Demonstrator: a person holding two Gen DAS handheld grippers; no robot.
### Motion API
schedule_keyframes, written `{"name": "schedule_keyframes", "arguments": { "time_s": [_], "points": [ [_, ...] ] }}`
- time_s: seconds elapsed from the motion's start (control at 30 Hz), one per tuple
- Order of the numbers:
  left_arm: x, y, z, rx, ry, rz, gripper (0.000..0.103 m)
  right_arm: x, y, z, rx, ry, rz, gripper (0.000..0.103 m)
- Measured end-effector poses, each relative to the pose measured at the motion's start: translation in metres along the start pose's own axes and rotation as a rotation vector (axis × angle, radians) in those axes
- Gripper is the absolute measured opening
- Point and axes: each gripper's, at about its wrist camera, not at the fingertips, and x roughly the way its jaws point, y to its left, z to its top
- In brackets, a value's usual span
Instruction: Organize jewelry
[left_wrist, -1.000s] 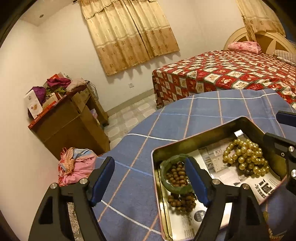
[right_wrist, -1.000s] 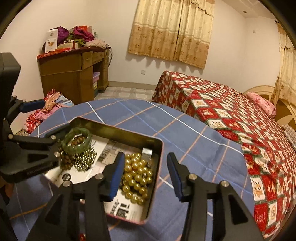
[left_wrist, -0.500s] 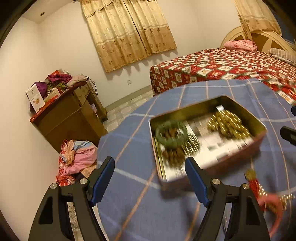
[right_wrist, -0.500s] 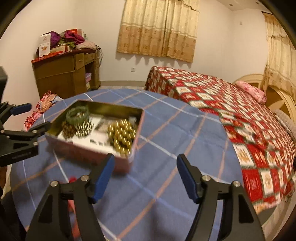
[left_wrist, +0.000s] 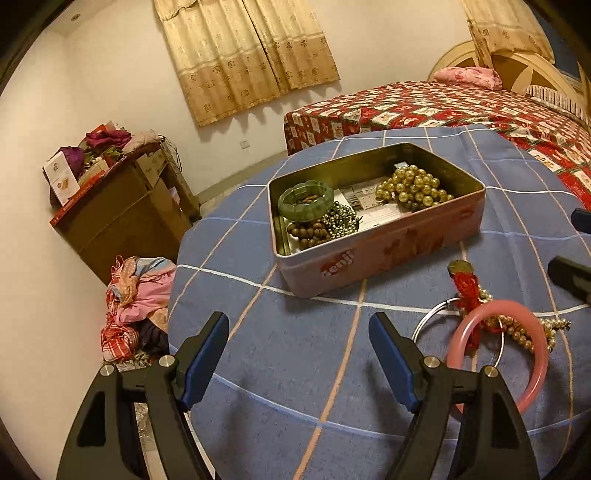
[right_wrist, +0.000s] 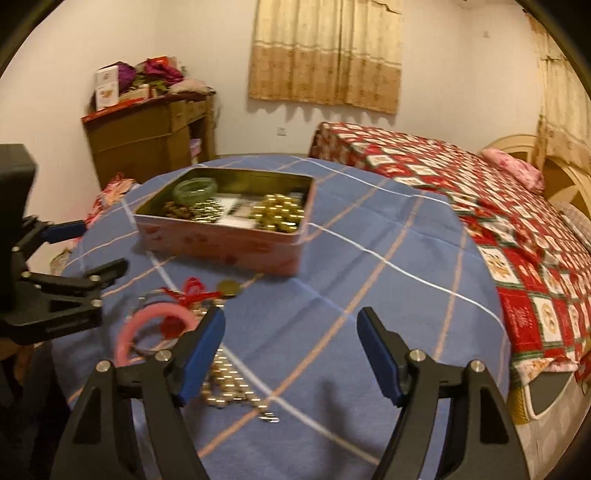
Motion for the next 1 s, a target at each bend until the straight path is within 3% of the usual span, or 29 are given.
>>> {"name": "schedule_keyframes", "arguments": {
  "time_s": [0.33,0.43,0.57,0.73,1.0],
  "points": [
    [0.007,-0.013,-0.005,0.033,0.022,-0.016,0.078,0.021,0.016,-0.017,-0.063,0.084,0.048,0.073],
    [0.009,-0.013,-0.007,0.035,0.029,-0.012,0.078,0.023,0.012,-0.019,-0.056,0.108,0.072,0.053],
    [0.011,-0.01,-0.009,0.025,0.041,-0.006,0.078,0.022,0.009,-0.021,-0.042,0.118,0.123,0.013],
    [0.006,-0.013,-0.006,0.023,0.025,-0.047,0.078,0.015,0.001,-0.021,0.005,0.088,0.163,0.012],
    [0.015,-0.037,-0.002,0.116,0.013,-0.052,0.078,0.014,-0.023,-0.014,0.048,0.063,0.05,0.012]
  ]
}}
